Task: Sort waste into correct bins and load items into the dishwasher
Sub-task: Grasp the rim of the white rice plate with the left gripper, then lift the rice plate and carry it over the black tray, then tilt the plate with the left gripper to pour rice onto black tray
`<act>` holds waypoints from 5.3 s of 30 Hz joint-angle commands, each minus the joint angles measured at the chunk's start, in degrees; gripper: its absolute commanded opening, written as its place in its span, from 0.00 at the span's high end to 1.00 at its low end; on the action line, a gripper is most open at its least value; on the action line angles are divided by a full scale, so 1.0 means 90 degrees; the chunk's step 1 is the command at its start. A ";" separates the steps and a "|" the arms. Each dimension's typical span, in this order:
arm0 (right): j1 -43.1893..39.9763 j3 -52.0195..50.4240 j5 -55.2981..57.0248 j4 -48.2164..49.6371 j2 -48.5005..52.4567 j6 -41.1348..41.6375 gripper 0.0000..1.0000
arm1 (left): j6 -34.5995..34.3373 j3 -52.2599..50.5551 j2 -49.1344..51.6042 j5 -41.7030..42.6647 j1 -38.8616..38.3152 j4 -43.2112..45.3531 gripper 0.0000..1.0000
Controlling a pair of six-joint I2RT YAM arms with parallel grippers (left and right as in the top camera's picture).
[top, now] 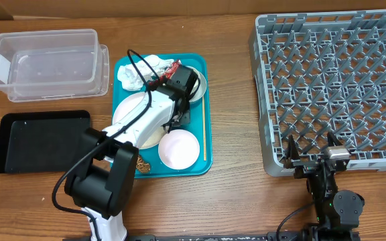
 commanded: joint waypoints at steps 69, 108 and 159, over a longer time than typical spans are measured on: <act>0.0029 -0.0063 0.0015 0.0029 -0.0061 0.0019 0.00 | 0.1469 0.3274 0.0063 0.2737 0.5134 -0.3058 0.96; 0.0029 -0.0063 0.0015 0.0029 -0.0061 0.0019 0.00 | 0.4031 0.3259 0.0063 0.7599 0.8245 -0.4381 0.96; 0.0029 -0.0063 0.0015 0.0029 -0.0061 0.0019 0.00 | 0.6606 0.3228 0.0063 0.8699 0.8476 -0.5549 0.96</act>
